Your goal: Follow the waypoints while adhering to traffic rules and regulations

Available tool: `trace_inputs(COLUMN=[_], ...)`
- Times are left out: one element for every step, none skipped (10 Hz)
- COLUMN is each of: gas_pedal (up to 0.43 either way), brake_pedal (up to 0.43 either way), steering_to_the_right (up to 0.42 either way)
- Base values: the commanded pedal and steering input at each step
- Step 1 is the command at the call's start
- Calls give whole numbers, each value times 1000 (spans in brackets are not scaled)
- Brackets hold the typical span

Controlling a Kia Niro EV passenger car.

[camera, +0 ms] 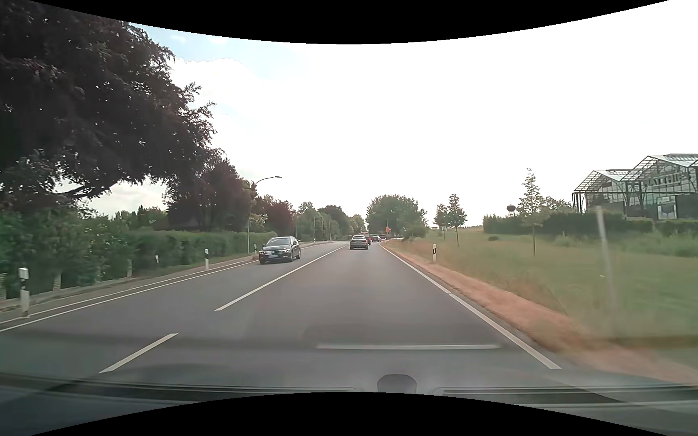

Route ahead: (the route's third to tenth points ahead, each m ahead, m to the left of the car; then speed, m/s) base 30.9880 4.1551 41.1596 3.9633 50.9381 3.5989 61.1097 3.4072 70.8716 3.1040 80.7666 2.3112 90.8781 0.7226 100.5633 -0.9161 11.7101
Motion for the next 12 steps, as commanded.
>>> trace_inputs(gas_pedal=[138,138,138,138,138,130,118,118,98,79,79,67], brake_pedal=[0,0,0,0,0,0,0,0,0,0,0,0], steering_to_the_right=[-3,-3,-3,-3,-3,-3,-3,-3,-3,-3,-3,-3])
